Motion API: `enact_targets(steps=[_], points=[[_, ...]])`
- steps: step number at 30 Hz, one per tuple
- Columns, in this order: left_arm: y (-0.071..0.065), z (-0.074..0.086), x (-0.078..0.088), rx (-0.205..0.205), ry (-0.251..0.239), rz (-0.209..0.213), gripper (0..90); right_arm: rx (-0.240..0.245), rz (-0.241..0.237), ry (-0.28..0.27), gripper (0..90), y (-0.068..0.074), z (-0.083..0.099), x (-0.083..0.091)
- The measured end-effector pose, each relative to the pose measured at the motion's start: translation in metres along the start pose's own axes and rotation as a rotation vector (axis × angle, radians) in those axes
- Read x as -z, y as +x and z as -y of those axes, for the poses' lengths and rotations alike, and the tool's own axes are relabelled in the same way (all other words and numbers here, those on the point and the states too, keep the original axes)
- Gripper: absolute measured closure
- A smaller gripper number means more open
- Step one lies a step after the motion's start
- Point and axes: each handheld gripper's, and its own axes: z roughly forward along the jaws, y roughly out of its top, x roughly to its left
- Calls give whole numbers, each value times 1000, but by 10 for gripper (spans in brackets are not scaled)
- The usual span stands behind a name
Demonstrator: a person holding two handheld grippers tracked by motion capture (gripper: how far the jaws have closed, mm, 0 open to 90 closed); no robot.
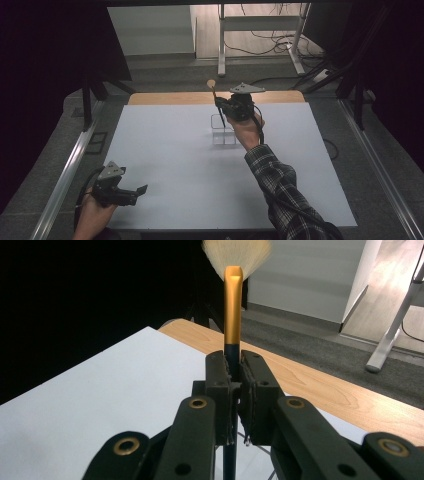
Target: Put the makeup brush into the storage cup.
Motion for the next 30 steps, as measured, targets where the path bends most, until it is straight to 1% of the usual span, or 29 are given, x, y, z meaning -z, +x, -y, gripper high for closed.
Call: enact_targets(steps=[19, 30], points=[[-1, 0, -1, -10, 9, -1, 0, 2, 12, 4, 835, -3, -3, -19], [-1, 0, -1, -12, 11, 0, 0, 2, 15, 16, 835, -4, 4, -23]])
